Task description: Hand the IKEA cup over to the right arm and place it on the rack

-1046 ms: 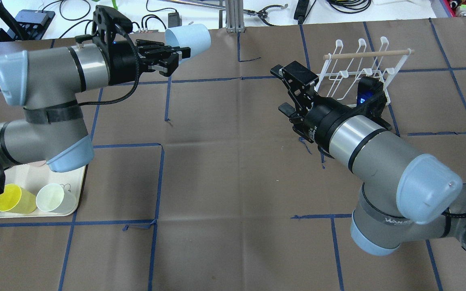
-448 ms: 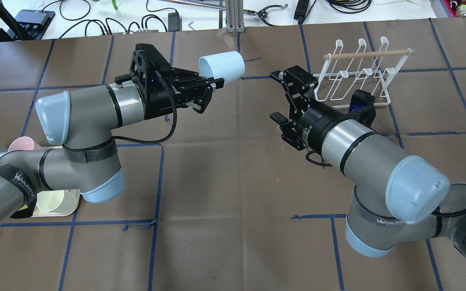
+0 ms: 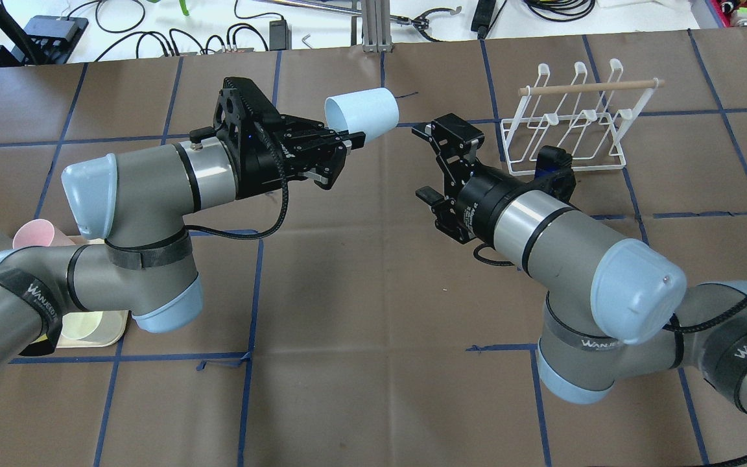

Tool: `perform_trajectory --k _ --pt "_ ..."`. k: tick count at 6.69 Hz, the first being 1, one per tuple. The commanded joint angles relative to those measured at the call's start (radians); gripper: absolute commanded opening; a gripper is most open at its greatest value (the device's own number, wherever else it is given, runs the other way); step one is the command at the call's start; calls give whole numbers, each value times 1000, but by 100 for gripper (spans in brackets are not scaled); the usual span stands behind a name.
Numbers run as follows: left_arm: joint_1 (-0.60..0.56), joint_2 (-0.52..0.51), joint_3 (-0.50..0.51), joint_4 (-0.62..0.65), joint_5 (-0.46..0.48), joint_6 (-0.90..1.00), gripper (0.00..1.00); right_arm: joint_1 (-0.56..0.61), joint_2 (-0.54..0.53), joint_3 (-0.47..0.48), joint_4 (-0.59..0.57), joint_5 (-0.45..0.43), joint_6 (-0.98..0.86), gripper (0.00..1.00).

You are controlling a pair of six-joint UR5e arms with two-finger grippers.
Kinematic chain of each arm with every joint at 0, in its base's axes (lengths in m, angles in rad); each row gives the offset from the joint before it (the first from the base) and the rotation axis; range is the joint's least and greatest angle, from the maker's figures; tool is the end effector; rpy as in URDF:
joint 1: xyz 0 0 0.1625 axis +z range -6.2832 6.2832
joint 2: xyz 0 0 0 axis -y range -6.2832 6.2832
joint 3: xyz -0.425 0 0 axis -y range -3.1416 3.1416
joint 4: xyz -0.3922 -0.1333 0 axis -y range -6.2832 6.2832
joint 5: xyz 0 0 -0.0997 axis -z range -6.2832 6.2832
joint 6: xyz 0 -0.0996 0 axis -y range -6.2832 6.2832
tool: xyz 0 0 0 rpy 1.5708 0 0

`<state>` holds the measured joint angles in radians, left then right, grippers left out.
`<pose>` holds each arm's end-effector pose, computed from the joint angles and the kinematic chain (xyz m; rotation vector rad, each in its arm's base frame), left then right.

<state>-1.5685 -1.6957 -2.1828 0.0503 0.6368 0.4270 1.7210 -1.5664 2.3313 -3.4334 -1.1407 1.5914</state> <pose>-0.2123 -0.4529 0.3602 -0.9437 -1.9706 1.2111 0.2343 -0.3800 0.3634 1.1242 1.6870 -0.4559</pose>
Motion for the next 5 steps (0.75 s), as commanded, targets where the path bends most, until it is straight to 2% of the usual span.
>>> perform_trajectory --k 1,2,5 --pt "-1 1 -8 10 0 -1 2 31 75 -80 8 -16 7 99" --pt "-1 1 -6 10 0 1 2 37 103 -111 8 -48 12 99" --pt "-1 -1 -6 17 1 -2 2 43 173 -194 8 -53 32 99"
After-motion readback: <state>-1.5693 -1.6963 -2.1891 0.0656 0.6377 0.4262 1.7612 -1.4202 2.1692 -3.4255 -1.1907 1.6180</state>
